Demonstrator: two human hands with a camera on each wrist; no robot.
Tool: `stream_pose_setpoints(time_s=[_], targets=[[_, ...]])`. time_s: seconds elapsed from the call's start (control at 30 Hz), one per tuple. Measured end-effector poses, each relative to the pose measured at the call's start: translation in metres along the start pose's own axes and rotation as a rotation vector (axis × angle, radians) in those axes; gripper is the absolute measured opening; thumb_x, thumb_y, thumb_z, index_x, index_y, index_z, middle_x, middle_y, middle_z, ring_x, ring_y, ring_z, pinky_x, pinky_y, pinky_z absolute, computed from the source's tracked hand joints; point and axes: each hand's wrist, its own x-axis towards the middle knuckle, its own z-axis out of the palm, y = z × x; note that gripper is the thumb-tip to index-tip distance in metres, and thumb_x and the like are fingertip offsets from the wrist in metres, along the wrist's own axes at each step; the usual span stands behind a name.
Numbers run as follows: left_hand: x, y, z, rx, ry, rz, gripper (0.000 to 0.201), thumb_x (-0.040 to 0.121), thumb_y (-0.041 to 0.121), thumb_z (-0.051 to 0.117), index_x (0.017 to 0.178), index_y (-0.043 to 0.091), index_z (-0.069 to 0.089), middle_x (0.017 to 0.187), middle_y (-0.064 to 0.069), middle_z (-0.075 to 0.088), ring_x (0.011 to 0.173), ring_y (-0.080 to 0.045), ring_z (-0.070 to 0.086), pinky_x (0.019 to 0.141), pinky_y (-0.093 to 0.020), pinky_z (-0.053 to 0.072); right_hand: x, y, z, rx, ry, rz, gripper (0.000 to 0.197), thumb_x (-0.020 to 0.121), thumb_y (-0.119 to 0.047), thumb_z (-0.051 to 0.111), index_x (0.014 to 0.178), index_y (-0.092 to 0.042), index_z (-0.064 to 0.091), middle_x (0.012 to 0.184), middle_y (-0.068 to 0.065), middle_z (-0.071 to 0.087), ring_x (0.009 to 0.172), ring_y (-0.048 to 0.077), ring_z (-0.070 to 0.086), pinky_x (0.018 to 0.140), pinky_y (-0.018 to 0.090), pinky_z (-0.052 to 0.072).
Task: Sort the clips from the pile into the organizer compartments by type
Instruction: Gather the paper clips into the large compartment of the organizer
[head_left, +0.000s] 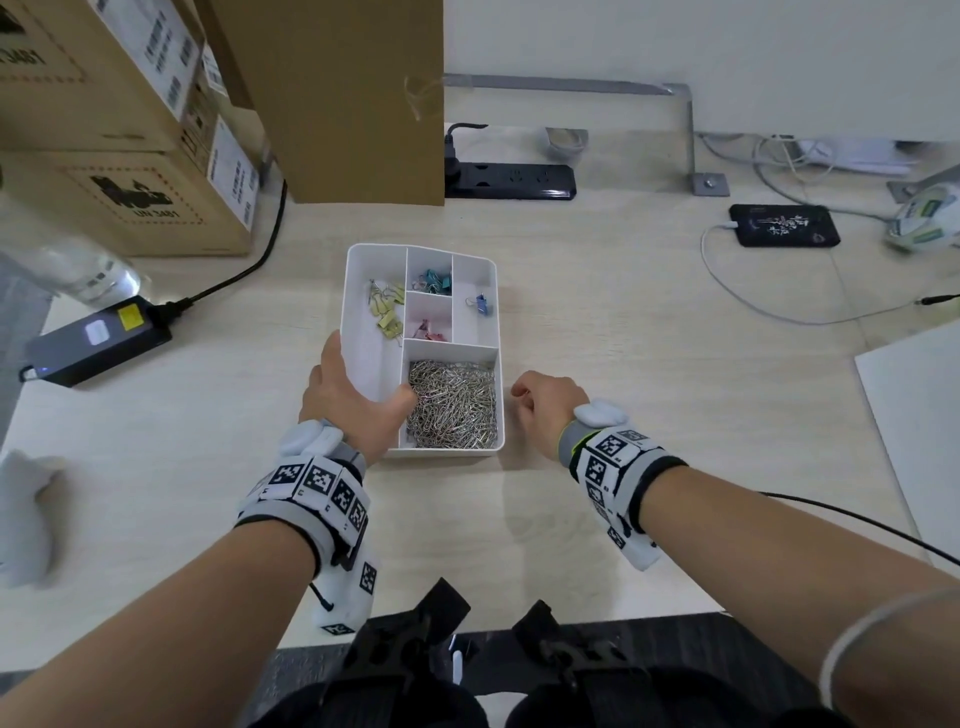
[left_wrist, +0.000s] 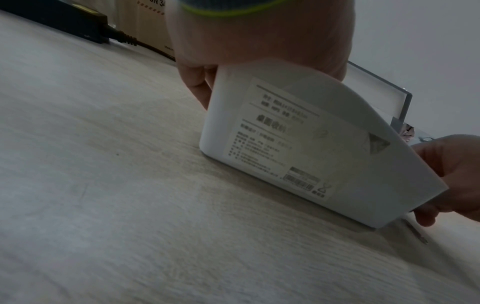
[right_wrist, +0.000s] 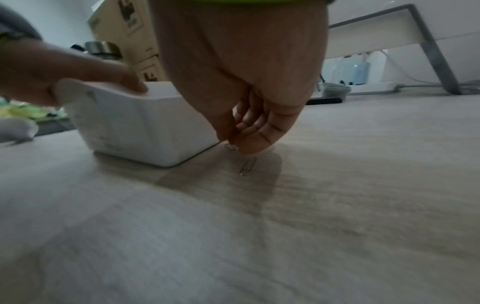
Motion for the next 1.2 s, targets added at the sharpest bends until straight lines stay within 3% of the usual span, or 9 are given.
stream_pose_setpoints(time_s=[0.13, 0.33, 0.43, 0.53, 0.63, 0.7, 0.8, 0.97, 1.2], targets=[[0.000, 0.000, 0.000, -0.003, -0.003, -0.006, 0.100, 0.064, 0.057, 0.065, 0.149, 0.032, 0.020, 0.131, -0.007, 0.052, 0.113, -0.033, 0.055, 0.092, -0.048, 0.050, 0.004, -0.007, 0.007, -0.280, -0.086, -0.047, 0.024, 0.094, -0.013, 0.045, 0.114, -0.010, 0.058, 0.112, 0.013, 0.063, 0.096, 0.031, 0.061, 0.070, 0.027, 0.039], [0.001, 0.001, -0.001, 0.004, -0.019, -0.012, 0.098, 0.064, 0.057, 0.065, 0.149, 0.033, 0.020, 0.131, -0.006, 0.051, 0.112, -0.033, 0.055, 0.091, -0.050, 0.051, 0.006, -0.012, -0.002, -0.268, -0.142, -0.008, 0.025, 0.095, -0.016, 0.045, 0.114, -0.006, 0.058, 0.116, 0.013, 0.063, 0.098, 0.031, 0.061, 0.071, 0.026, 0.037], [0.001, 0.001, 0.000, 0.011, -0.018, -0.010, 0.098, 0.066, 0.056, 0.065, 0.149, 0.032, 0.019, 0.131, -0.007, 0.052, 0.114, -0.033, 0.054, 0.092, -0.050, 0.050, 0.001, -0.009, -0.012, -0.115, -0.005, 0.041, 0.020, 0.095, -0.025, 0.045, 0.097, -0.011, 0.059, 0.094, 0.006, 0.065, 0.074, 0.026, 0.055, 0.065, 0.027, 0.037], [0.001, 0.000, 0.000, 0.019, -0.011, -0.007, 0.098, 0.066, 0.057, 0.064, 0.149, 0.032, 0.019, 0.129, -0.008, 0.053, 0.112, -0.033, 0.055, 0.092, -0.050, 0.050, 0.006, -0.008, -0.026, 0.187, 0.157, 0.073, 0.011, 0.092, -0.029, 0.053, 0.089, -0.018, 0.057, 0.078, -0.004, 0.062, 0.067, 0.018, 0.056, 0.061, 0.026, 0.045], [0.001, 0.001, 0.000, 0.017, -0.013, -0.005, 0.098, 0.065, 0.057, 0.064, 0.149, 0.031, 0.019, 0.127, -0.008, 0.053, 0.111, -0.034, 0.055, 0.090, -0.052, 0.051, 0.012, -0.017, -0.035, 0.346, 0.241, -0.025, 0.005, 0.087, -0.025, 0.060, 0.082, -0.023, 0.059, 0.066, -0.014, 0.057, 0.061, 0.005, 0.053, 0.054, 0.017, 0.040], [0.001, 0.000, -0.001, 0.019, -0.018, -0.008, 0.098, 0.065, 0.057, 0.064, 0.148, 0.032, 0.019, 0.126, -0.008, 0.053, 0.110, -0.034, 0.055, 0.090, -0.052, 0.051, 0.012, -0.025, -0.037, 0.351, 0.169, -0.154, 0.008, 0.086, -0.024, 0.065, 0.078, -0.024, 0.062, 0.064, -0.016, 0.056, 0.058, -0.002, 0.049, 0.055, 0.013, 0.037], [0.001, 0.000, -0.001, 0.016, -0.023, -0.012, 0.099, 0.064, 0.059, 0.063, 0.148, 0.031, 0.020, 0.128, -0.008, 0.053, 0.111, -0.034, 0.055, 0.089, -0.052, 0.051, 0.012, -0.026, -0.036, 0.316, 0.039, -0.233, 0.009, 0.087, -0.023, 0.066, 0.083, -0.018, 0.072, 0.070, -0.013, 0.061, 0.062, -0.001, 0.051, 0.065, 0.020, 0.040], [0.001, -0.001, 0.000, 0.014, -0.032, -0.016, 0.099, 0.065, 0.059, 0.064, 0.149, 0.032, 0.019, 0.131, -0.007, 0.051, 0.114, -0.033, 0.054, 0.091, -0.052, 0.051, 0.014, 0.002, -0.042, 0.234, 0.138, -0.073, 0.011, 0.090, -0.026, 0.061, 0.088, -0.019, 0.069, 0.085, -0.007, 0.065, 0.078, 0.012, 0.057, 0.072, 0.021, 0.038], [0.001, -0.001, -0.001, 0.022, -0.027, -0.017, 0.099, 0.064, 0.061, 0.062, 0.148, 0.032, 0.019, 0.130, -0.007, 0.052, 0.111, -0.034, 0.055, 0.089, -0.052, 0.052, -0.001, 0.034, -0.027, -0.170, -0.066, 0.074, 0.015, 0.085, -0.040, 0.057, 0.090, -0.026, 0.061, 0.092, -0.005, 0.066, 0.077, 0.019, 0.063, 0.072, 0.032, 0.055]])
